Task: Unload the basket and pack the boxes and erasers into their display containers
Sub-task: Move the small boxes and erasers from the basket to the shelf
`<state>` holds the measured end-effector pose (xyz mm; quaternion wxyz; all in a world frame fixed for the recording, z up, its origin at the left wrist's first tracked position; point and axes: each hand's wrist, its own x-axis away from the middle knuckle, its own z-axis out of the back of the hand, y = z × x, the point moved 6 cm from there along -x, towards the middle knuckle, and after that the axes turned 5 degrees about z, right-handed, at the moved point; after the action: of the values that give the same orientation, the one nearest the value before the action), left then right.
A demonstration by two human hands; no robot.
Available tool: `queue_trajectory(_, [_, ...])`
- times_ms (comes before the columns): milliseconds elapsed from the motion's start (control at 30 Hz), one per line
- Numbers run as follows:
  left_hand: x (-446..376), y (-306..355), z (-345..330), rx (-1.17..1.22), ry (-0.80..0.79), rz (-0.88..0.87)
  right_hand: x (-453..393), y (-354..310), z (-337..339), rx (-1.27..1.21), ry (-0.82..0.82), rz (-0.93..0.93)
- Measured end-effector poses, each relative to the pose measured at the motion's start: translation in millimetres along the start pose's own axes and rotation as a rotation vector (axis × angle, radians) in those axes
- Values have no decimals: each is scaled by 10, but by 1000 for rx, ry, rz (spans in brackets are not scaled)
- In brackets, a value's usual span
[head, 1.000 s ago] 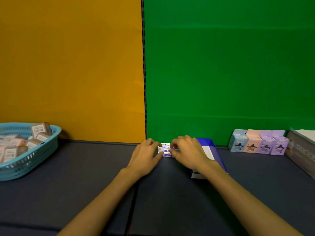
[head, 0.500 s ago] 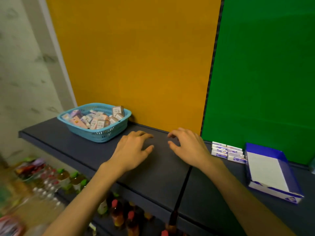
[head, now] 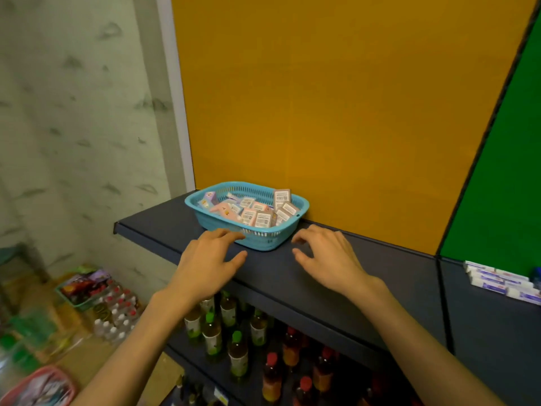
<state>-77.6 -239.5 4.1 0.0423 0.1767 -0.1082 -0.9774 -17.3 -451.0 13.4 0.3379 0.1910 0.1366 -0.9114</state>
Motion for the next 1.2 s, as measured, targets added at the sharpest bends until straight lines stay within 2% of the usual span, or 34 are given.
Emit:
queue_trajectory(267, [-94,-1100,226,39,2,-23,-558,-608,-220,68,32,-87])
queue_trajectory(533, [-634,-1692,439,74,43,-54,-1238,-658,-357,102,50,-147])
queue_trajectory(700, [-1140,-1939,380,81,56,-109,-1725,-518,-580,67,94,-179])
queue_trajectory(933, [-1966,-2218,198,31,-27,-167,-2268,-225,-934,27,60,-246])
queue_trajectory(1200, [-2684,-2016,-174,-73,-155,-308,-2411,164,-1130,45,26,-328])
